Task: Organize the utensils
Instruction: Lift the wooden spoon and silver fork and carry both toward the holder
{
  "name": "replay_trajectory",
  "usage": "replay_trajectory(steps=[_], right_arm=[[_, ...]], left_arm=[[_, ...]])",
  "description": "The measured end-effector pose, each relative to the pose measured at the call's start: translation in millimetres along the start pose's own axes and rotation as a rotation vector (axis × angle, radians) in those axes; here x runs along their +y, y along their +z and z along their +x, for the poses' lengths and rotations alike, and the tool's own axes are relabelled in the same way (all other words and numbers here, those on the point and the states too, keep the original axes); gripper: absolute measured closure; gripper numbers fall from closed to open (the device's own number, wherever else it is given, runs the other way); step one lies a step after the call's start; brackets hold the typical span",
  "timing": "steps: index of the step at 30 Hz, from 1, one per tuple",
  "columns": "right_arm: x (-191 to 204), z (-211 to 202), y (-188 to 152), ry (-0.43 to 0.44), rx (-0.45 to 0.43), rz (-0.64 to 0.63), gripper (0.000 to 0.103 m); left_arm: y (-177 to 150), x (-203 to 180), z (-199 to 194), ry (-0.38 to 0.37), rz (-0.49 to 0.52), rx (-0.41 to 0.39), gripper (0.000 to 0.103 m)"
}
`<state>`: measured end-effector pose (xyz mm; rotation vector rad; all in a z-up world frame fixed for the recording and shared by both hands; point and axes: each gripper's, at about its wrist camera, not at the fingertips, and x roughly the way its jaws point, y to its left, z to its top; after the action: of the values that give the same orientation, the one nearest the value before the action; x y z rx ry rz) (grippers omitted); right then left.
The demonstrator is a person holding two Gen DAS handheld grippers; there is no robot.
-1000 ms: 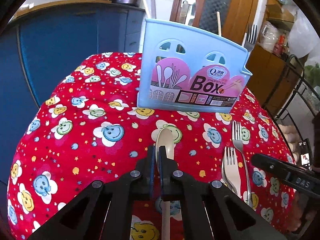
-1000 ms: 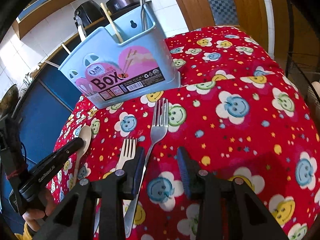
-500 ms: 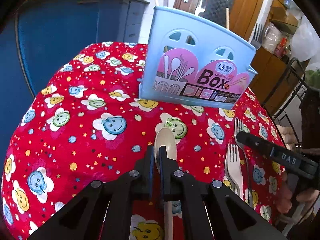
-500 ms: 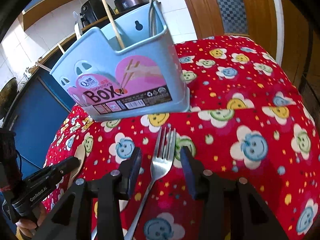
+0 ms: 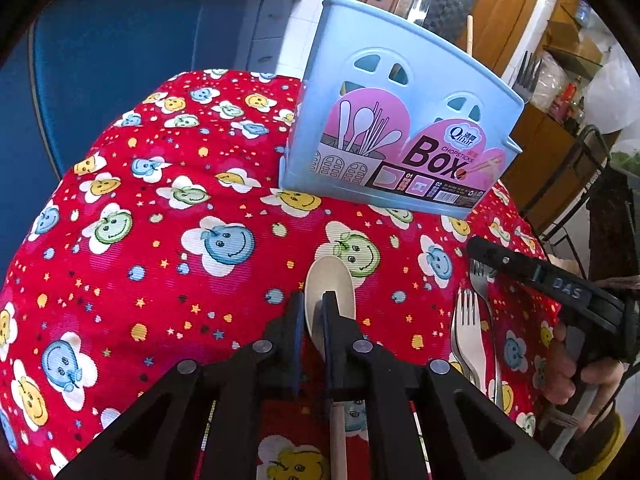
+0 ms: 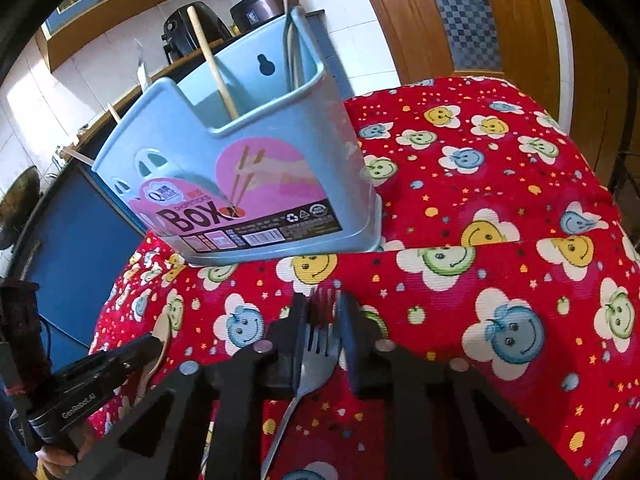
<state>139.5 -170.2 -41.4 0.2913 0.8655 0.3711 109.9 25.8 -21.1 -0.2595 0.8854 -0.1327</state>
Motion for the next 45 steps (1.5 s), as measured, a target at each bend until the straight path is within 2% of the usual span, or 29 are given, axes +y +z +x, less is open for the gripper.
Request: replay_trajectory(steps=[4, 7, 12, 16, 21, 28, 34, 39, 45], right_arm=[[0.6, -5.0, -0.7, 0.007, -0.013, -0.014, 0.093], [9.0, -12.3, -1.2, -0.008, -0.037, -0.056, 0.1], [24.3, -28.8, -1.0, -0.018, -0.089, -0.103, 0.1], [34.4, -46.9, -1.4, -0.013, -0.136, -0.12, 0.1], [46.0, -74.9, -1.8, 0.001, -0.21, -0.122, 0.1], [66.4, -113.5, -1.3, -0.022, -0.321, -0.169, 0.1], [83.9, -142.0, 4.2, -0.087, -0.415, -0.228, 0.1], [94.0, -156.0, 14.4, -0.123, -0.455, -0.266, 0.1], [101.1, -166.5, 28.7, -0.167, -0.474, -0.287, 0.1]], left_arm=[[2.7, 0.7, 2.2, -0.007, 0.006, 0.013, 0.093], [5.1, -1.2, 4.3, -0.011, 0.04, 0.03, 0.092], [5.8, -7.8, 5.2, -0.039, 0.091, 0.035, 0.094], [4.8, -11.0, 2.3, -0.067, 0.093, 0.023, 0.101], [3.7, -13.9, -10.2, -0.115, 0.076, -0.004, 0.101], [2.8, -22.8, -41.0, -0.133, 0.086, -0.104, 0.101], [6.4, -27.6, -73.4, -0.133, 0.095, -0.219, 0.101], [20.5, -30.2, -94.3, -0.123, 0.106, -0.309, 0.101], [46.6, -33.8, -109.4, -0.118, 0.112, -0.382, 0.102]])
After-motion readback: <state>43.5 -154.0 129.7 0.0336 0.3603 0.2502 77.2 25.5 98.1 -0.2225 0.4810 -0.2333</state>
